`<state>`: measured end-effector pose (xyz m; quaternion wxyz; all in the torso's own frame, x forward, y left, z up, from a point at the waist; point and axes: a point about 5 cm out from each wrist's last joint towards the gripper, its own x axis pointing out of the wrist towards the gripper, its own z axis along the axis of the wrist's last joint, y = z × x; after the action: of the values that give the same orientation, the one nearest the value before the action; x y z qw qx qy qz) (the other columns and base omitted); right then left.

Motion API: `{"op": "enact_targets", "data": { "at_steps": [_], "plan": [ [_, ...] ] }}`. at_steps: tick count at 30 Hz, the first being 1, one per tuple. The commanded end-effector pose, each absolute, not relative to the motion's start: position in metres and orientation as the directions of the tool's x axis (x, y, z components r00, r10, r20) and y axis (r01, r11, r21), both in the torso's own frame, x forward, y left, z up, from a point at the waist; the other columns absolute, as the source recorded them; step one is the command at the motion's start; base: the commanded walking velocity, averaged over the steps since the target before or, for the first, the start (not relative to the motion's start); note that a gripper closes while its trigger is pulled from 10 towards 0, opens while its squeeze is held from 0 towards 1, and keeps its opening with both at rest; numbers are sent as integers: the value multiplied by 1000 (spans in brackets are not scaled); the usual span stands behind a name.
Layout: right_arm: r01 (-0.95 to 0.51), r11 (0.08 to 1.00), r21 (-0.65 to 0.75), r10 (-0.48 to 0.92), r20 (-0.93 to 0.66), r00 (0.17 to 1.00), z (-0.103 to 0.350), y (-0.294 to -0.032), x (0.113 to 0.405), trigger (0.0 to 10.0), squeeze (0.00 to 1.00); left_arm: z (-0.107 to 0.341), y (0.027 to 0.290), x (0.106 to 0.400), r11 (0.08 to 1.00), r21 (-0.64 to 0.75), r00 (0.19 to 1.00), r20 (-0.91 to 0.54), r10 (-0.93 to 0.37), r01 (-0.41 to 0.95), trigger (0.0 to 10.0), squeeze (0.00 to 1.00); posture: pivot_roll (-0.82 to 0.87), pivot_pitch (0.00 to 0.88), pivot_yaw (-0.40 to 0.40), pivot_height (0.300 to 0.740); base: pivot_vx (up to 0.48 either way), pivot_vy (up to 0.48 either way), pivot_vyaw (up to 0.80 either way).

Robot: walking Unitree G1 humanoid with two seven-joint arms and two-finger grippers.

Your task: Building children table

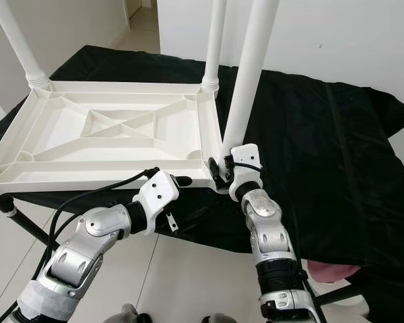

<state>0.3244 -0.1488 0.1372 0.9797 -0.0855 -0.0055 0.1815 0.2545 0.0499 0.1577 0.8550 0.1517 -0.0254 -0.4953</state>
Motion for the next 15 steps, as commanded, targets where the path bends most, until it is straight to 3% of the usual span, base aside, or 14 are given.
{"op": "enact_targets", "data": {
  "at_steps": [1, 6, 15],
  "plan": [
    [-451, 873, -184, 453, -37, 891, 134, -149, 325, 10000, 0, 156, 50, 256, 506, 295, 553, -99, -827, 810, 10000, 0, -48, 29, -22, 740, 0, 0, 0],
    [-580, 787, -210, 577, -80, 813, 135, -156, 331, 10000, 0, 156, 49, 257, 503, 299, 550, -98, -829, 811, 10000, 0, -44, 17, -18, 740, 0, 0, 0],
    [-652, 711, -264, 655, -88, 750, 150, -162, 352, 10000, 0, 158, 49, 259, 494, 315, 545, -99, -832, 811, 10000, 0, -42, 9, -10, 740, 0, 0, 0]
  ]
}}
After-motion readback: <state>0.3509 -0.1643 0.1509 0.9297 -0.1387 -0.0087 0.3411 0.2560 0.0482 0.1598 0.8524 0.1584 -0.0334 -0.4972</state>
